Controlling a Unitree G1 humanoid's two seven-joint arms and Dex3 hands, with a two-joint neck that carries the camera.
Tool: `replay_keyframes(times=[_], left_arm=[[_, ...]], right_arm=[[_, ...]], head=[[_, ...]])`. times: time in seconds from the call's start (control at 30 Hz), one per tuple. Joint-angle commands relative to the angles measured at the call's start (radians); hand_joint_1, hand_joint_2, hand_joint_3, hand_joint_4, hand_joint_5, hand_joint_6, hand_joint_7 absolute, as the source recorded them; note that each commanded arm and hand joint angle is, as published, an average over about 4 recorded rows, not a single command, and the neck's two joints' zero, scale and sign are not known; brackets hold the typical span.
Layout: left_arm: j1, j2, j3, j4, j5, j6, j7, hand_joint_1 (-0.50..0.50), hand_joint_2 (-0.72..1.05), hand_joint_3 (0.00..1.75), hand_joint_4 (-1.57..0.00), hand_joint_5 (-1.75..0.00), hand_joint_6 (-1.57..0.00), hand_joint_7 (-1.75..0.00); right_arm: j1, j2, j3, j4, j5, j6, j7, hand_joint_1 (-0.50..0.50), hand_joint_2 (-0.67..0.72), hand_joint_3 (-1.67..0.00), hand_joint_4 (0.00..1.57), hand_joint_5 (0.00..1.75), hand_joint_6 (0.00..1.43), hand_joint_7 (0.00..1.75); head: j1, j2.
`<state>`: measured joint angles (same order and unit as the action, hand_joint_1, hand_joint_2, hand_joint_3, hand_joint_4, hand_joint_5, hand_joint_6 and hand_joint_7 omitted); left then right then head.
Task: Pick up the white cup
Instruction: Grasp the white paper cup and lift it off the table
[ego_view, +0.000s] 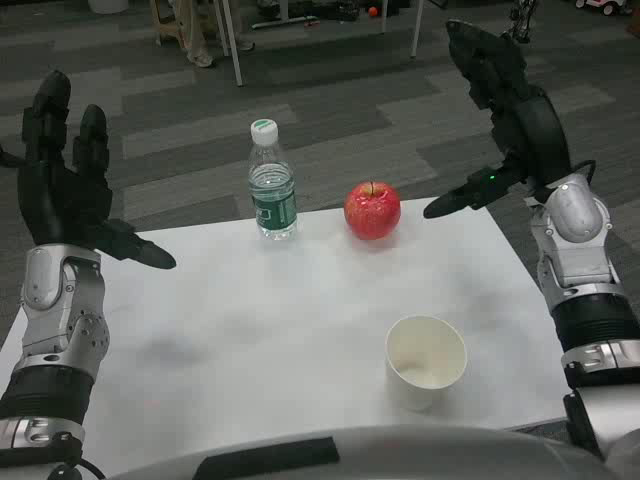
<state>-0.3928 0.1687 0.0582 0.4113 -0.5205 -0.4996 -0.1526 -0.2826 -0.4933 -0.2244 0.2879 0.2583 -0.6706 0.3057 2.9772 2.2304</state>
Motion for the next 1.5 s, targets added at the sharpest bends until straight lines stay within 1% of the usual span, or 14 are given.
replay_keyframes(times=[0.03, 0.13, 0.23, 0.5, 0.6, 0.67, 0.73, 0.83, 0.87, 1.0, 1.1, 1.2, 1.4, 1.5], left_arm=[[0.030, 0.006, -0.011, -0.118, -0.026, 0.021, -0.031, -0.37, -0.55, 0.09, 0.00, -0.21, 0.00, -0.42], [0.031, 0.006, -0.011, -0.118, -0.026, 0.021, -0.031, -0.37, -0.55, 0.09, 0.00, -0.21, 0.00, -0.42], [0.030, 0.006, -0.013, -0.118, -0.026, 0.021, -0.031, -0.37, -0.55, 0.09, 0.00, -0.21, 0.00, -0.42], [0.031, 0.007, -0.011, -0.120, -0.027, 0.021, -0.031, -0.37, -0.55, 0.09, 0.00, -0.21, 0.00, -0.42], [0.031, 0.009, -0.011, -0.119, -0.027, 0.023, -0.032, -0.37, -0.55, 0.09, 0.00, -0.21, 0.00, -0.42], [0.031, 0.014, -0.011, -0.116, -0.027, 0.024, -0.032, -0.37, -0.55, 0.09, 0.00, -0.21, 0.00, -0.42], [0.031, 0.019, -0.010, -0.113, -0.027, 0.024, -0.031, -0.37, -0.55, 0.09, 0.00, -0.21, 0.00, -0.42], [0.031, 0.021, -0.008, -0.111, -0.027, 0.024, -0.031, -0.37, -0.55, 0.09, 0.00, -0.21, 0.00, -0.42], [0.031, 0.021, -0.008, -0.110, -0.027, 0.024, -0.031, -0.37, -0.55, 0.09, 0.00, -0.21, 0.00, -0.42], [0.034, 0.021, -0.006, -0.104, -0.023, 0.030, -0.031, -0.37, -0.55, 0.09, 0.00, -0.21, 0.00, -0.42], [0.035, 0.021, -0.006, -0.096, -0.019, 0.035, -0.030, -0.37, -0.55, 0.09, 0.00, -0.21, 0.00, -0.42], [0.031, 0.018, -0.006, -0.075, -0.020, 0.035, -0.032, -0.37, -0.55, 0.09, 0.00, -0.21, 0.00, -0.42], [0.000, 0.019, -0.010, -0.034, -0.024, 0.035, -0.037, -0.37, -0.55, 0.09, 0.00, -0.21, 0.00, -0.42], [-0.010, 0.020, -0.010, -0.022, -0.026, 0.035, -0.040, -0.37, -0.55, 0.09, 0.00, -0.21, 0.00, -0.42]], right_arm=[[-0.012, 0.152, -0.030, -0.153, 0.004, -0.007, -0.033, -0.47, 0.15, -0.08, 0.00, 0.00, 0.00, 0.14], [-0.012, 0.153, -0.029, -0.154, 0.003, -0.007, -0.033, -0.49, 0.15, -0.08, 0.00, 0.00, 0.00, 0.14], [-0.009, 0.154, -0.030, -0.156, 0.003, -0.007, -0.033, -0.46, 0.15, -0.08, 0.00, 0.00, 0.00, 0.14], [-0.003, 0.157, -0.028, -0.151, 0.003, -0.007, -0.033, -0.46, 0.15, -0.08, 0.00, 0.00, 0.00, 0.14], [-0.003, 0.150, -0.024, -0.133, 0.003, -0.006, -0.033, -0.47, 0.15, -0.08, 0.00, 0.00, 0.00, 0.14], [-0.003, 0.145, -0.031, -0.121, 0.004, -0.006, -0.033, -0.49, 0.15, -0.08, 0.00, 0.00, 0.00, 0.14], [-0.002, 0.141, -0.041, -0.114, 0.004, -0.006, -0.033, -0.48, 0.15, -0.08, 0.00, 0.00, 0.00, 0.14], [0.009, 0.131, -0.054, -0.105, 0.004, -0.005, -0.033, -0.47, 0.17, -0.08, 0.00, 0.00, 0.00, 0.14], [0.018, 0.123, -0.056, -0.100, 0.004, -0.005, -0.033, -0.48, 0.19, -0.08, 0.00, 0.00, 0.00, 0.14], [0.086, 0.066, -0.065, -0.082, 0.012, -0.002, -0.033, -0.50, 0.22, -0.08, 0.00, 0.00, 0.00, 0.21], [0.129, 0.045, -0.095, -0.062, 0.012, -0.002, -0.033, -0.50, 0.27, -0.08, 0.00, 0.00, 0.00, 0.19], [0.173, 0.044, -0.131, -0.036, 0.013, -0.004, -0.035, -0.50, 0.28, -0.08, 0.00, 0.00, 0.00, 0.14], [0.281, 0.041, -0.169, -0.024, 0.013, -0.004, -0.037, -0.50, 0.28, -0.08, 0.00, 0.00, 0.00, 0.14], [0.308, 0.048, -0.176, -0.008, 0.013, -0.004, -0.037, -0.48, 0.28, -0.08, 0.00, 0.00, 0.00, 0.14]], head=[[0.022, -0.017], [0.010, -0.014], [0.005, -0.012], [-0.008, -0.021], [-0.015, -0.054], [-0.022, -0.097], [-0.027, -0.151], [-0.027, -0.203], [-0.027, -0.210], [-0.045, -0.233], [-0.070, -0.238], [-0.086, -0.234], [-0.111, -0.220], [-0.136, -0.215]])
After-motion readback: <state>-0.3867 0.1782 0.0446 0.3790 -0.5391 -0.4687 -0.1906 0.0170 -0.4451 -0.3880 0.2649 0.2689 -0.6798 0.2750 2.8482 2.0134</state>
